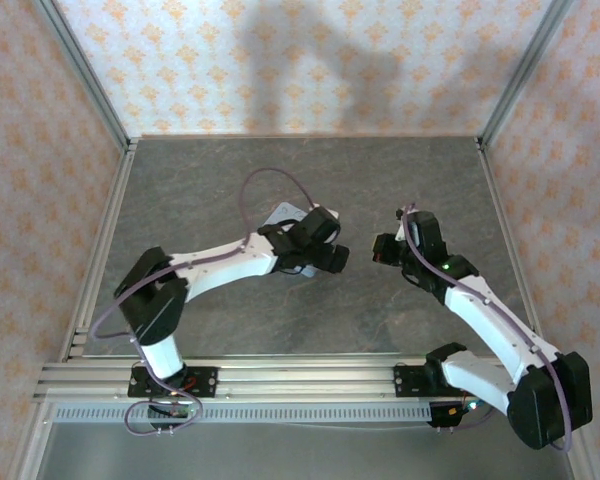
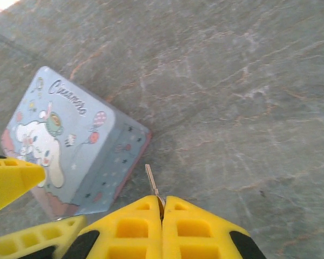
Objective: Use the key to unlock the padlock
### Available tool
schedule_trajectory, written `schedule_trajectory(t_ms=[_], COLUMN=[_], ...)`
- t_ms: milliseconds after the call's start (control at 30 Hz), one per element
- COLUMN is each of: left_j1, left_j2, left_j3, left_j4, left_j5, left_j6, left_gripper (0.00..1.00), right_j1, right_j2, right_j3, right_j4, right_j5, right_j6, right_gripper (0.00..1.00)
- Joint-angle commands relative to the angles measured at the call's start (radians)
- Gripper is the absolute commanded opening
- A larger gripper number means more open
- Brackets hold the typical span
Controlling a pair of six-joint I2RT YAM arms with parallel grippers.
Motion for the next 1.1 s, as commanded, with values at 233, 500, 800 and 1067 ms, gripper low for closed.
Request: schedule_trajectory(t_ms=[233,500,800,1067], left_j1=[0.219,0.290,0.341,0.418], left_j2=[-0.420,-0.579,-0.595,-0.394], left_j3=[-0.297,-0.580,-0.683,-0.685], left_j4=[0.096,0.331,0.395,0.567], left_j5=[0.060,0.081,0.139,0.389], left_j6=[0.015,0.126,0.157,0.143], left_gripper=[0.94,0.96,1.00,0.95], right_j1=[0.061,0.124,0.128,0.117], right_j2=[0.215,0.411,0.585,0.663], right_j3=[0.076,0.138,0.224,0.263], right_j4=[0.254,0.443,0.490,0.444], right_j5=[-0.242,-0.274,-0.289,-0.272], right_j6=[0.087,0.194,0.215,0.187], right_gripper=[0.00,0.00,0.00,0.00])
